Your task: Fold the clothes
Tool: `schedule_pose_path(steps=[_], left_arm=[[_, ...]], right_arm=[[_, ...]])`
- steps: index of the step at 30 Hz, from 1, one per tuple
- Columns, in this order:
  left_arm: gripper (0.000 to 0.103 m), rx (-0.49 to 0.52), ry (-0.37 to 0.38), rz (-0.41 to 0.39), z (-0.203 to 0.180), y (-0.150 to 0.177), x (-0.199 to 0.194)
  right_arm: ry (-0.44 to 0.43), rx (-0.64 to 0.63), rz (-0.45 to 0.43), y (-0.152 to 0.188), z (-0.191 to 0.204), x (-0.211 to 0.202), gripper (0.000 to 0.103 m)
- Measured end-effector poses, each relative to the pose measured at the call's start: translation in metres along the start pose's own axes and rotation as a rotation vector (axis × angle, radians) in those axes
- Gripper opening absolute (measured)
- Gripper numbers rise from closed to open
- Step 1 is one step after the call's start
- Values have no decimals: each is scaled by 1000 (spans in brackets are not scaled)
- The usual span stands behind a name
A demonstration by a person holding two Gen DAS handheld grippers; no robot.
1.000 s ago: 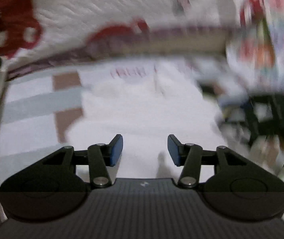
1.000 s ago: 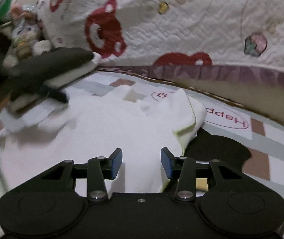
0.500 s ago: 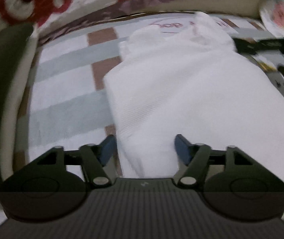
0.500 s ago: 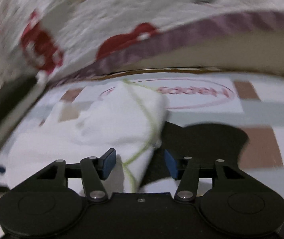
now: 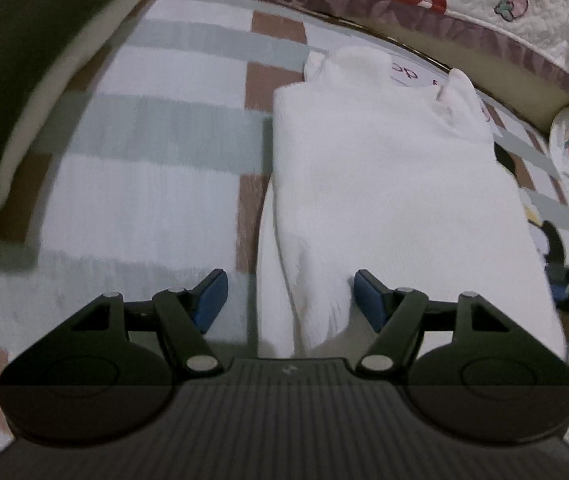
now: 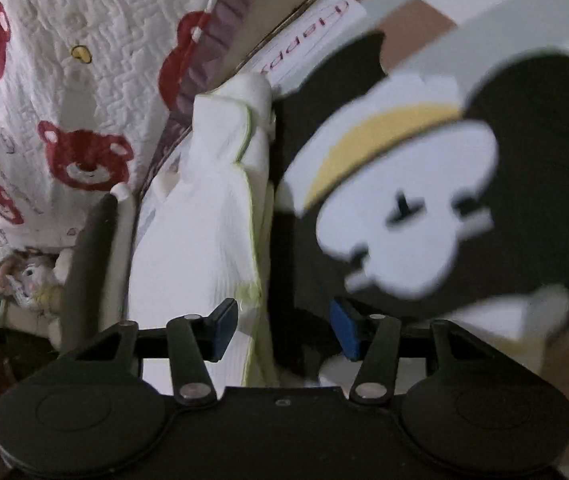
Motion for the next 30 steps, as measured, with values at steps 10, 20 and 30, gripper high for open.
schedule_pose_path(steps=[10,20,30], left_arm=[[73,-146,134,217,5,29,-6],[72,-338,218,288,23,49,-9],[23,-149,198,189,-6,39,-15]], right_arm=[[-97,72,107,55,20,-3,59],[-133,71,135,68,49,4,61],[-224,64,52,54,75,8,26]])
Point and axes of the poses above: each gripper's, at about its wrist camera, not at the fingertips, and x roughly the way its jaws point, z to its left, y to its underside, the point moved 6 cm from there along x, roughly the way its jaws point, and after that the axes turned 15 degrees about -x, right-handed, at the moved point
